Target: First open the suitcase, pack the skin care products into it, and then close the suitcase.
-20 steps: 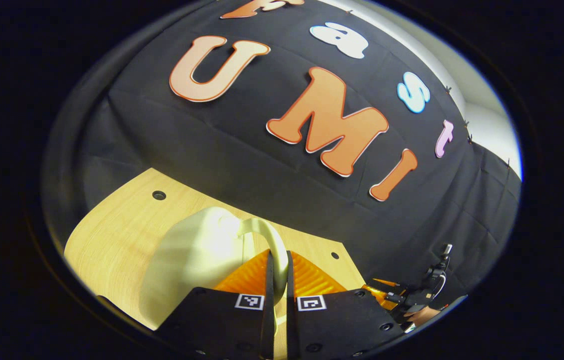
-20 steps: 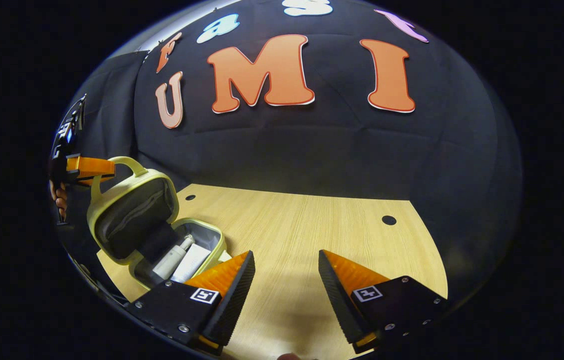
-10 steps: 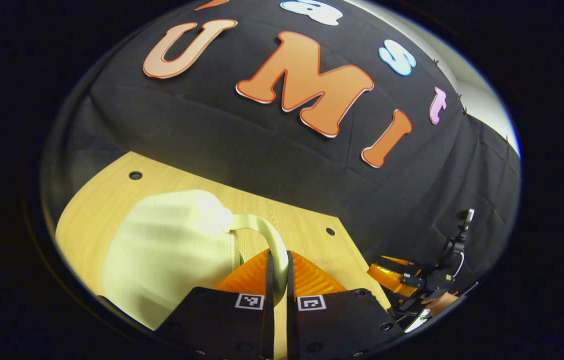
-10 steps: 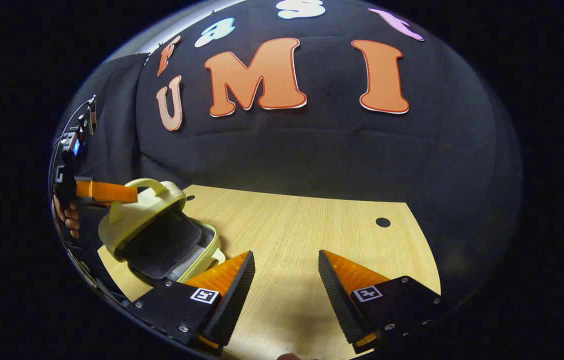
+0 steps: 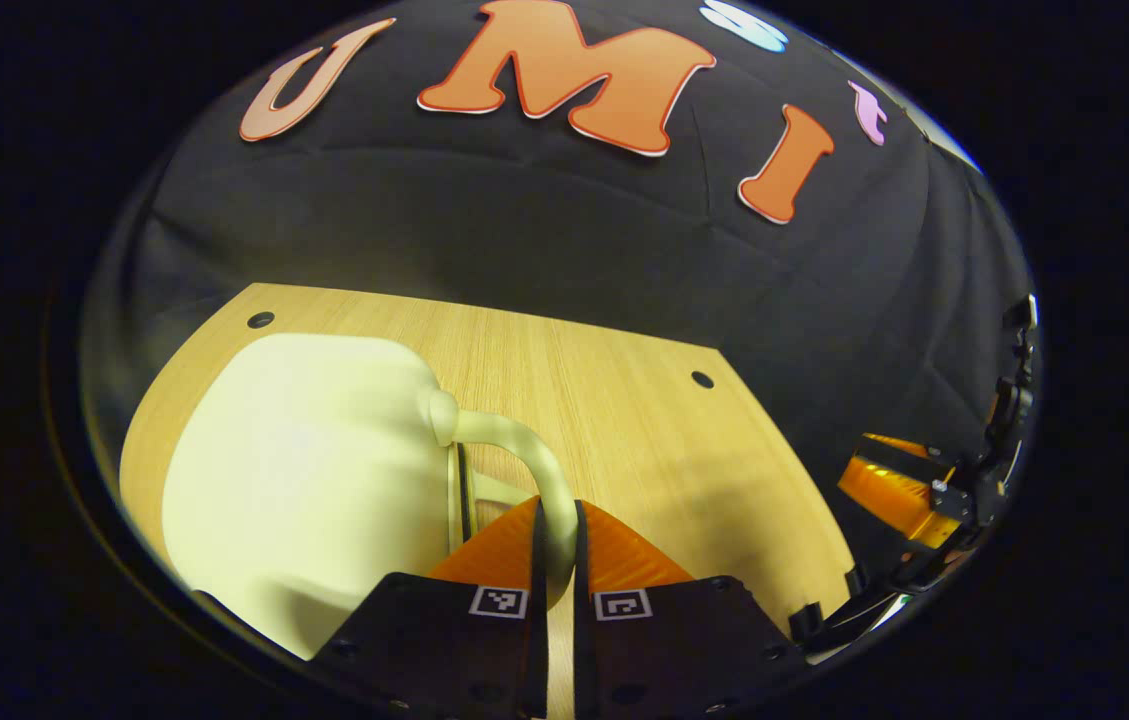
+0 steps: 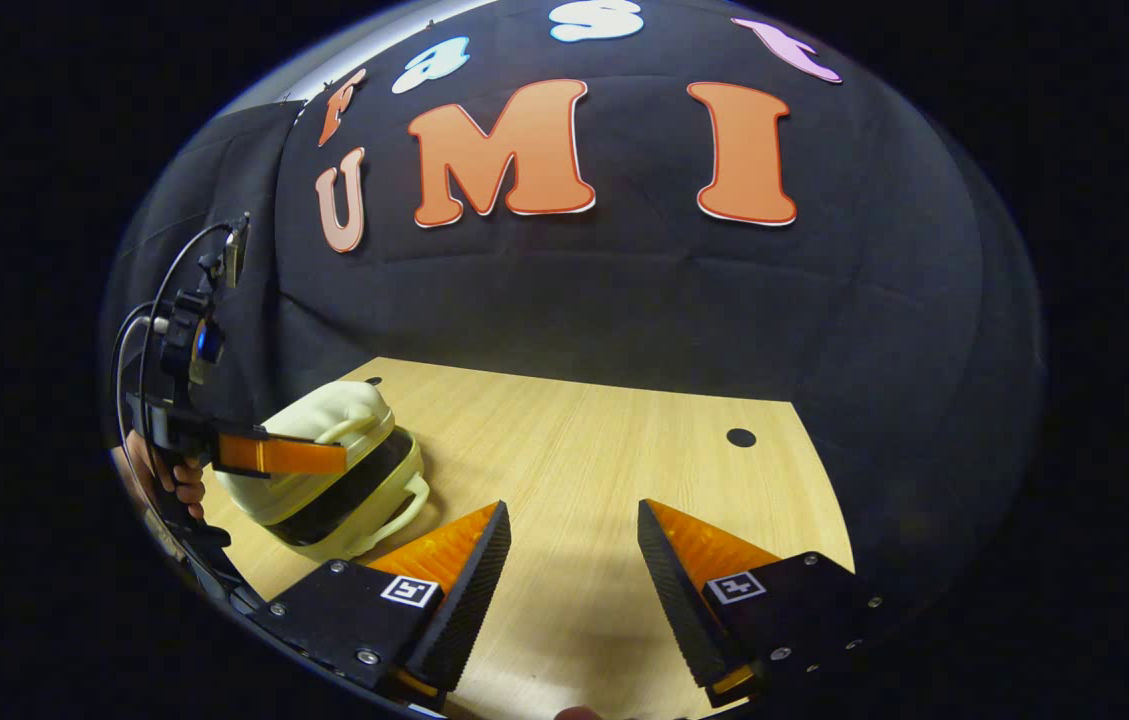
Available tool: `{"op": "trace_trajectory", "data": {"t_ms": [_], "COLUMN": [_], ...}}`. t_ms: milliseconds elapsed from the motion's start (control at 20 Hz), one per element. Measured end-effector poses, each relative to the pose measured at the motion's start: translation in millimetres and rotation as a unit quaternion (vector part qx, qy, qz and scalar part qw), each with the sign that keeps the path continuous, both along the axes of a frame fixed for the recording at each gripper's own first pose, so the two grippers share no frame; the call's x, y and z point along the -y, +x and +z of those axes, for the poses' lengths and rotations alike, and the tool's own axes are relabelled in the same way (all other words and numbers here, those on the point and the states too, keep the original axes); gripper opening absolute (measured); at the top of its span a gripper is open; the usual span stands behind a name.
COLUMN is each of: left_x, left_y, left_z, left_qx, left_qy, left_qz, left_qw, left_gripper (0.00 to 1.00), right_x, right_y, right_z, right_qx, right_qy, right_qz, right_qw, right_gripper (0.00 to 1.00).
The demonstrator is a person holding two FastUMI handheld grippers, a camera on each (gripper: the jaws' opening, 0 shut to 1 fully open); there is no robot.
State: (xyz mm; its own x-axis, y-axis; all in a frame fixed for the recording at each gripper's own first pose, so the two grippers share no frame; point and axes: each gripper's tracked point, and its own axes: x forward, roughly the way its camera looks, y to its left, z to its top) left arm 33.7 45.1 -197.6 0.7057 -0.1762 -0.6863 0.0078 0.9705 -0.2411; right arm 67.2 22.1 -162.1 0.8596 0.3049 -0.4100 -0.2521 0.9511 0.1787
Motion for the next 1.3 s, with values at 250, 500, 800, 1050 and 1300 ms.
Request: {"op": "trace_trajectory", "data": {"t_ms": [250,500,800,1050,1300], "left_x": [25,34,31,28,24], "left_y": [-4,4,7,-2,-5], "left_z": [-20,20,112,187,239], "left_qx": [-0.016,0.048,0.171,0.275,0.354], "left_qy": [-0.022,0.007,0.036,0.017,0.061], "left_qz": [-0.01,-0.016,0.012,0.027,0.026], "left_qw": [1.0,0.999,0.985,0.961,0.933], "left_gripper": [0.22,0.72,0.92,0.91,0.94], "right_x": [13,16,-11,-35,-40], "right_y": [-5,-3,-5,-9,-6], "right_z": [12,41,95,127,148], "right_qx": [0.014,0.056,0.11,0.173,0.196], "right_qy": [0.013,0.013,0.058,0.066,0.063], "right_qz": [-0.012,-0.018,0.003,0.035,0.024], "right_qw": [1.0,0.998,0.992,0.982,0.978], "right_gripper": [0.83,0.83,0.83,0.82,0.82]}}
